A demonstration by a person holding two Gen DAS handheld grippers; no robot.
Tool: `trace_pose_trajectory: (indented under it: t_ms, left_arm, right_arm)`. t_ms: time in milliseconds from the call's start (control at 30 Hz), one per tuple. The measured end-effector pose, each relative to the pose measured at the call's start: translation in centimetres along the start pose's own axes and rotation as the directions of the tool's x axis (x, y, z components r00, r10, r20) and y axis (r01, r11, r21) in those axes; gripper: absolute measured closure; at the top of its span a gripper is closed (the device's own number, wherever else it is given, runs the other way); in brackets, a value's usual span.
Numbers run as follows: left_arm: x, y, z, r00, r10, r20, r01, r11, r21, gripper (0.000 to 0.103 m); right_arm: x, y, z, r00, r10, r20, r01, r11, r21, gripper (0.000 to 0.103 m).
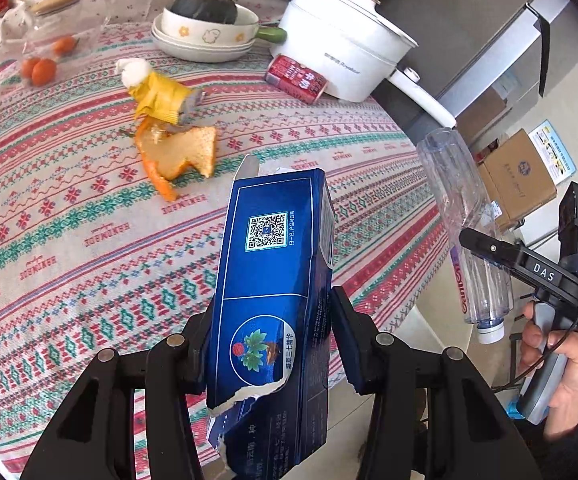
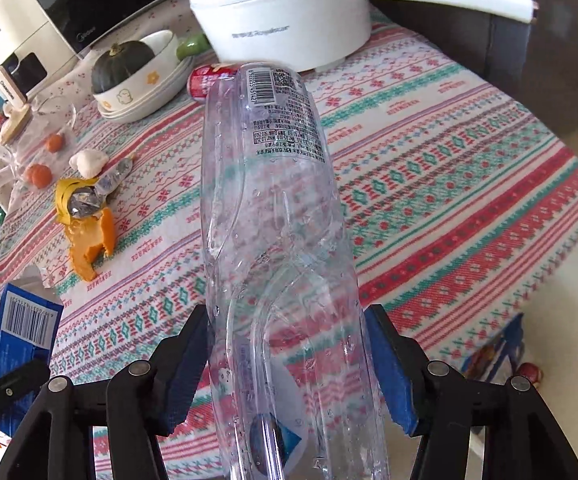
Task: Collect trash
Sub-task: 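Carry the blue carton and clear bottle with both tools over the white bin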
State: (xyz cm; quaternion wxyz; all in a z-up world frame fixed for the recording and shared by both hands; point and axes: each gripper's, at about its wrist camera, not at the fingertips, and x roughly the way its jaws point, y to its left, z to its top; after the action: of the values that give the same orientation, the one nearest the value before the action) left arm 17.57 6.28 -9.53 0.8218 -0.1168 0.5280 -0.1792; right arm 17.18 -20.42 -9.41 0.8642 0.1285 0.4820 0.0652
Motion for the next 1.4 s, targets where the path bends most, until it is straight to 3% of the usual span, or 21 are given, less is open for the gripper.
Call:
trace_pose_trajectory:
  t_ms: [533,933,1200,1400]
  left_arm:
    - [6.3,-11.1,-0.9,0.998,-0.035,-0.056,0.044,0.984,0.174,0.051]
    - [11.0,-20.1,-3.2,0.985,-0.117,-0.13,0.15,0.948,0.28,0.051]
    - [15.5,-25.7,-5.1,0.974,-0.131,-0.185,0.189,0.92,0.344,0.051]
    - [17.8,-27.0,-5.6,0.971,-0.151,-0.184,0.209,0.911,0.356,0.05]
  right_arm:
    - [-8.3,-13.6,-3.1,0.995,-0.092,0.041,0.085,0.985,0.148,0.037]
    - [-10.0,-21.5,-7.0,0.988,-0.155,-0.007,0.152,0.963,0.221,0.037]
    - [-10.6,-24.6,-8.6,0.985,-0.169,-0.034,0.172,0.947,0.27,0.037]
    - [-10.1,-24.8,-8.8,0.985,-0.166,-0.053,0.174,0.949,0.262,0.037]
